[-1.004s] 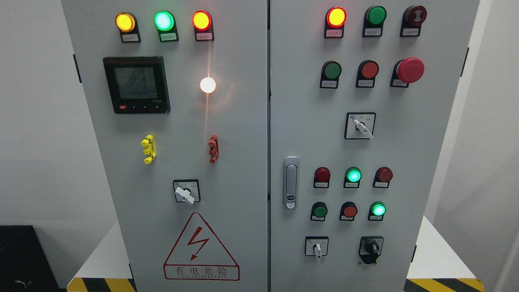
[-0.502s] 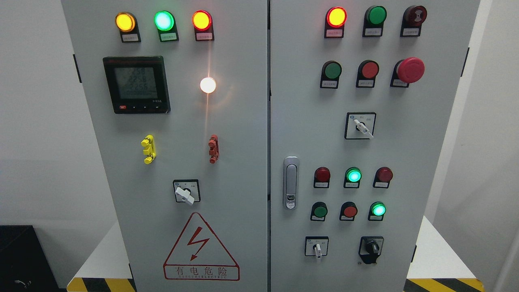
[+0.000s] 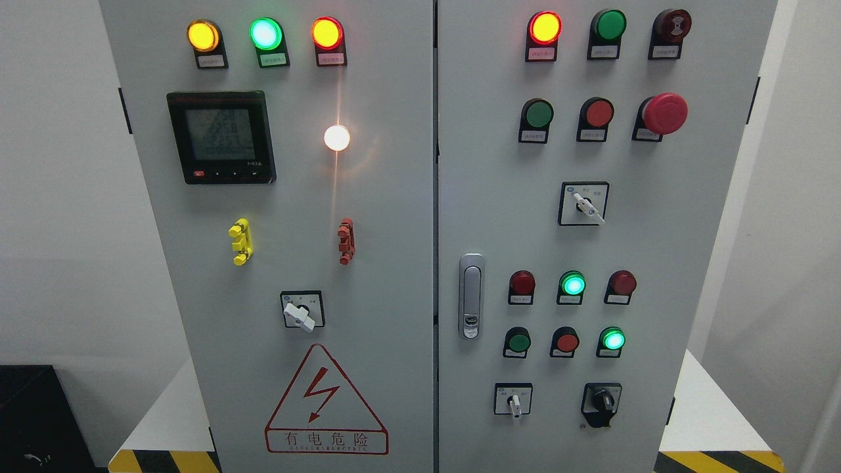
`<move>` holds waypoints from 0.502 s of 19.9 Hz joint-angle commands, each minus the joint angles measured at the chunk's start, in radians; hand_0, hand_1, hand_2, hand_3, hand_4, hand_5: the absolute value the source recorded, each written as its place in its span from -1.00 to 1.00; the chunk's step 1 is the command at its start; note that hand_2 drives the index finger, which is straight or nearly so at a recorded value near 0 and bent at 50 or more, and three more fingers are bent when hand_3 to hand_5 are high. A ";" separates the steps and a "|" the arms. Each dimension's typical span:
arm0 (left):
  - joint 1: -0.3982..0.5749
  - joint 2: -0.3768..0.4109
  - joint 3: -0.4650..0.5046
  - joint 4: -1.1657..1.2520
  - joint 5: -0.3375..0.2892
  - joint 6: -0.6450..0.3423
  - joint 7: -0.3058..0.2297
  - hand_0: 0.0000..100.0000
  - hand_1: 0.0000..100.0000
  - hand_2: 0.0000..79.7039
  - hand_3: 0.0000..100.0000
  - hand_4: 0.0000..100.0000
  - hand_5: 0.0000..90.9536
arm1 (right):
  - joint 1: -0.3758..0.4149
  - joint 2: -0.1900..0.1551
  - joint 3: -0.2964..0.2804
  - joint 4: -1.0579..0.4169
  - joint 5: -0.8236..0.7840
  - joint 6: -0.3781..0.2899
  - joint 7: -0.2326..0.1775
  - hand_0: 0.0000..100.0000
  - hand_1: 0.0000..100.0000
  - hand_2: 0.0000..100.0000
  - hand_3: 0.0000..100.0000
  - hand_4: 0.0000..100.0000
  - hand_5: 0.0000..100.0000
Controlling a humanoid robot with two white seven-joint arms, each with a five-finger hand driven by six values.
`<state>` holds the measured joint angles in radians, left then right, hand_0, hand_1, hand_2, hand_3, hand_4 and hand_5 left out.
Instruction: Flip black knob to close circuit
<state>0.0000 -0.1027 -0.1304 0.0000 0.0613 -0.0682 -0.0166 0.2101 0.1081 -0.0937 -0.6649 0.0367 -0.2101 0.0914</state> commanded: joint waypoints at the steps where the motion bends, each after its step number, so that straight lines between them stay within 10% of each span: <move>1: 0.022 0.000 0.000 -0.023 0.000 -0.001 0.000 -0.76 0.11 -1.00 -1.00 -1.00 -1.00 | 0.011 0.008 0.022 -0.300 0.101 -0.002 -0.097 -1.00 -0.67 0.45 0.69 0.53 0.48; 10: 0.022 0.000 0.000 -0.023 0.000 -0.001 0.000 -0.76 0.11 -1.00 -1.00 -1.00 -1.00 | 0.014 0.008 0.017 -0.489 0.465 0.006 -0.171 -1.00 -0.49 0.82 1.00 0.79 0.89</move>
<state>0.0000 -0.1027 -0.1304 0.0000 0.0613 -0.0682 -0.0166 0.2220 0.1132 -0.0828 -0.9068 0.3185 -0.2052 -0.0635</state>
